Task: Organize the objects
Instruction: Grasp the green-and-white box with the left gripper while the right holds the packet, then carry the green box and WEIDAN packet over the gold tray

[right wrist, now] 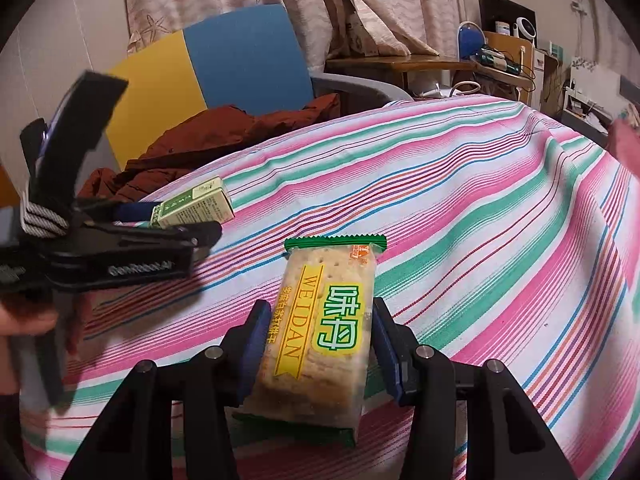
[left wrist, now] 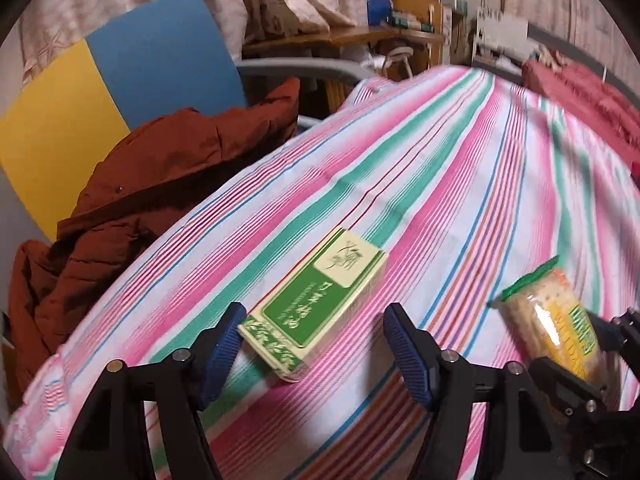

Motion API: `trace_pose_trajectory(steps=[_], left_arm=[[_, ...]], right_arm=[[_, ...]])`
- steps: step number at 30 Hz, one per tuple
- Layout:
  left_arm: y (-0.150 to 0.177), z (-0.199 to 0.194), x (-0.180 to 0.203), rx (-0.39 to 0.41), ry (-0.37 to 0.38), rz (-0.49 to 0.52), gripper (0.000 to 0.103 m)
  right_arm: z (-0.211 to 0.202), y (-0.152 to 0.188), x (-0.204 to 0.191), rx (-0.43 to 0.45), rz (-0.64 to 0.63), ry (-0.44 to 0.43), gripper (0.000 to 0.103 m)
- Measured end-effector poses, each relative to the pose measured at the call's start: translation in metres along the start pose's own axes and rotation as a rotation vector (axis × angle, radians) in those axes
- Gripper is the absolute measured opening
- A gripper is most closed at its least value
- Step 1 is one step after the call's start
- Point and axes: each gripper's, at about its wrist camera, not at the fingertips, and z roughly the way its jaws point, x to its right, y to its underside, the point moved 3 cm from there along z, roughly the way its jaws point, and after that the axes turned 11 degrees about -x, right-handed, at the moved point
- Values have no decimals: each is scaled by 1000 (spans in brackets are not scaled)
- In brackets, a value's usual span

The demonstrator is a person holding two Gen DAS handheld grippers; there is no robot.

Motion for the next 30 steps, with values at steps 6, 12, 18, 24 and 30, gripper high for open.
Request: trace_pose_trajectory(steps=[6, 12, 18, 24, 30], left_arm=[[1, 2, 7, 23, 7, -10, 45], [9, 0, 8, 38, 1, -64, 37], [28, -10, 12, 46, 11, -108, 35], [56, -27, 1, 64, 38, -225, 35], [84, -54, 3, 142, -28, -286, 35]], right_arm=[[0, 0, 0, 3, 2, -1, 50], [0, 0, -1, 3, 2, -1, 50], [0, 0, 0, 7, 6, -7, 50], [-1, -1, -5, 14, -12, 26, 49], [-3, -1, -8, 25, -36, 59, 48]])
